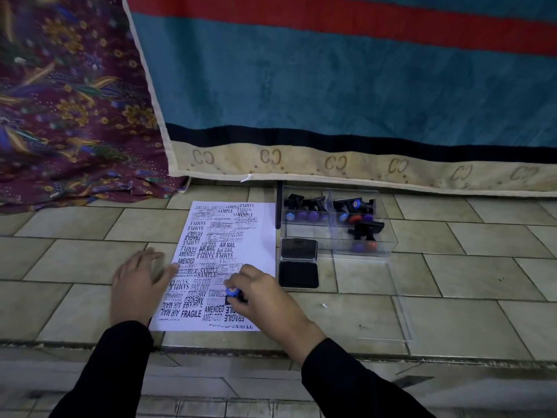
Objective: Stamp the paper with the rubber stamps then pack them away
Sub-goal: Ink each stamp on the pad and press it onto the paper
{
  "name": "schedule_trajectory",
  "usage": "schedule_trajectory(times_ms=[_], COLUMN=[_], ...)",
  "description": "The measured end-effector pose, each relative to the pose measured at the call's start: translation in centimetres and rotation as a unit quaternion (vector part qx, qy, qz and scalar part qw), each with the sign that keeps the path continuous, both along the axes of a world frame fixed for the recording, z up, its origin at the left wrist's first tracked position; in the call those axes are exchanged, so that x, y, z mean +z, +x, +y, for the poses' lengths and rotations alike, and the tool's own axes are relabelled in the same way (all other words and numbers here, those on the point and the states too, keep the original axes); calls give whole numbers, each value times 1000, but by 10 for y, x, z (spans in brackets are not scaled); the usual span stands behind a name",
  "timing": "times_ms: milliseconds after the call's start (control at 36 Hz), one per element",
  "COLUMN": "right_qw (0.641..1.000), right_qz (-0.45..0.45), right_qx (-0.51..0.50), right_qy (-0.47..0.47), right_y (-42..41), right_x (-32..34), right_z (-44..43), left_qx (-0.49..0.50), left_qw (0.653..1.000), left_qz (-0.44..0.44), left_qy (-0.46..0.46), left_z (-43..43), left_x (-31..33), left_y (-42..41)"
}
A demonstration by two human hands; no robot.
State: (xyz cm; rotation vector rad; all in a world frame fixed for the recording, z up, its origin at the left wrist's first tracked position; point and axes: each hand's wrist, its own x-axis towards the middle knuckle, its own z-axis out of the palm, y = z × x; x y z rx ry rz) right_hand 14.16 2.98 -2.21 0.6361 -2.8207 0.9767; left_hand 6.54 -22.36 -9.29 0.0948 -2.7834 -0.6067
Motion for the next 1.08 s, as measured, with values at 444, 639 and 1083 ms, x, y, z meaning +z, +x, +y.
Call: schedule_trajectory(times_ms=[444,639,1083], right_qw=[968,974,984], right_qz=[101,66,80], right_qx=[-186,-194,-151], right_qy=[-132,-94,-53], right_y=[-5,-1,2], right_x=[25,12,3], right_z=[74,89,81], left_qx=[-6,4,-1], left_qw=[1000,1000,1000], left_qz=[-5,-1,-10], left_qy=[-8,-9,-9], left_z=[-2,0,0], left_x=[-2,0,2], left_y=[-2,-1,0])
